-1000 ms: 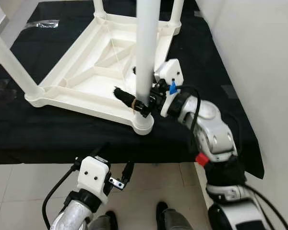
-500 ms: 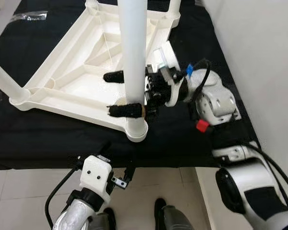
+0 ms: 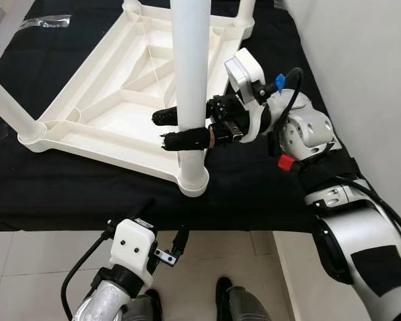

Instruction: Building children table

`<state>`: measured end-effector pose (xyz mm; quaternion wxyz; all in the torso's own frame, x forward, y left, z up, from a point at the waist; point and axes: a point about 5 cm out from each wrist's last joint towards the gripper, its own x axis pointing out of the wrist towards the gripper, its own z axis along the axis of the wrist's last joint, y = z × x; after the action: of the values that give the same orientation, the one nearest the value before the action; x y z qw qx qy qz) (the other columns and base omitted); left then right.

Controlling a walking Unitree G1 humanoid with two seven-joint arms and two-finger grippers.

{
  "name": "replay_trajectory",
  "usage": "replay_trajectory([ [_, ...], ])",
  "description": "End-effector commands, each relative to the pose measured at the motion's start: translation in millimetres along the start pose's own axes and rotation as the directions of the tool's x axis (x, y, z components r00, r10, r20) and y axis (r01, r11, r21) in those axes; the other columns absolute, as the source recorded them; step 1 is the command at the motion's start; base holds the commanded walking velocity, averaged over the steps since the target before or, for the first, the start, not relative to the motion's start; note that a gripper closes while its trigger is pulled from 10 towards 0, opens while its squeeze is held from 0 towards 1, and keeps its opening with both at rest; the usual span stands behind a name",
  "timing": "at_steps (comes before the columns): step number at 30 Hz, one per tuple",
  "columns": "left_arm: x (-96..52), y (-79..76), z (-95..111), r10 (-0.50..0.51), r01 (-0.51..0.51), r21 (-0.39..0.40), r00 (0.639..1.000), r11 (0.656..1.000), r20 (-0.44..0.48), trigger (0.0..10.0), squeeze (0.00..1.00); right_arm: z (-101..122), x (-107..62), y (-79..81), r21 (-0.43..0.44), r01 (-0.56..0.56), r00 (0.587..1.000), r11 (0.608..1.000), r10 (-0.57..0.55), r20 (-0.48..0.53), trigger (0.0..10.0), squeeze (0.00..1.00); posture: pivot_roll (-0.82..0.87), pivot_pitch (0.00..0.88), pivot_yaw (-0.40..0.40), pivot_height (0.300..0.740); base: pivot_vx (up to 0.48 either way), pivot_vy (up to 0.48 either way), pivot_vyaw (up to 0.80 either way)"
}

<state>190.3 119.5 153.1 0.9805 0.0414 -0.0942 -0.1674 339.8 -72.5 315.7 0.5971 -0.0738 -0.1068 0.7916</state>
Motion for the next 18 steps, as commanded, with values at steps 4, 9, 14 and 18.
replay_trajectory([
  [4, -4.9, 0.0, -4, 0.001, -0.001, 0.003, 0.999, 1.000, -0.032, 10.0, 0.00, -8, -9.8, 9.8, -0.049, 0.079, 0.997, 0.996, -0.079, 0.006, 0.0, 0.00, 0.12, 0.306, -0.024, 0.740, 0.000, 0.000, 0.00],
  [9, -8.9, 3.1, -6, 0.001, -0.001, 0.004, 0.999, 1.000, -0.043, 10.0, 0.00, -71, -3.6, 17.6, 0.012, 0.873, 0.475, 0.488, -0.843, -0.252, 0.0, 0.00, 0.10, 0.308, -0.018, 0.740, 0.000, 0.000, 0.00],
  [14, -6.5, 7.7, -8, -0.014, 0.014, 0.002, 0.999, 1.000, -0.053, 10.0, 0.00, -107, 42.2, 88.4, 0.020, 0.928, 0.353, 0.372, -0.862, -0.365, 0.0, 0.00, 0.07, 0.319, 0.035, 0.740, 0.000, 0.000, 0.00],
  [18, -4.4, 7.8, -10, -0.036, 0.035, -0.014, 0.997, 0.999, -0.063, 10.0, 0.00, -96, 51.2, 67.7, -0.023, 0.915, 0.378, 0.403, -0.877, -0.298, 0.0, 0.00, 0.07, 0.307, 0.046, 0.740, 0.000, 0.000, 0.00],
])
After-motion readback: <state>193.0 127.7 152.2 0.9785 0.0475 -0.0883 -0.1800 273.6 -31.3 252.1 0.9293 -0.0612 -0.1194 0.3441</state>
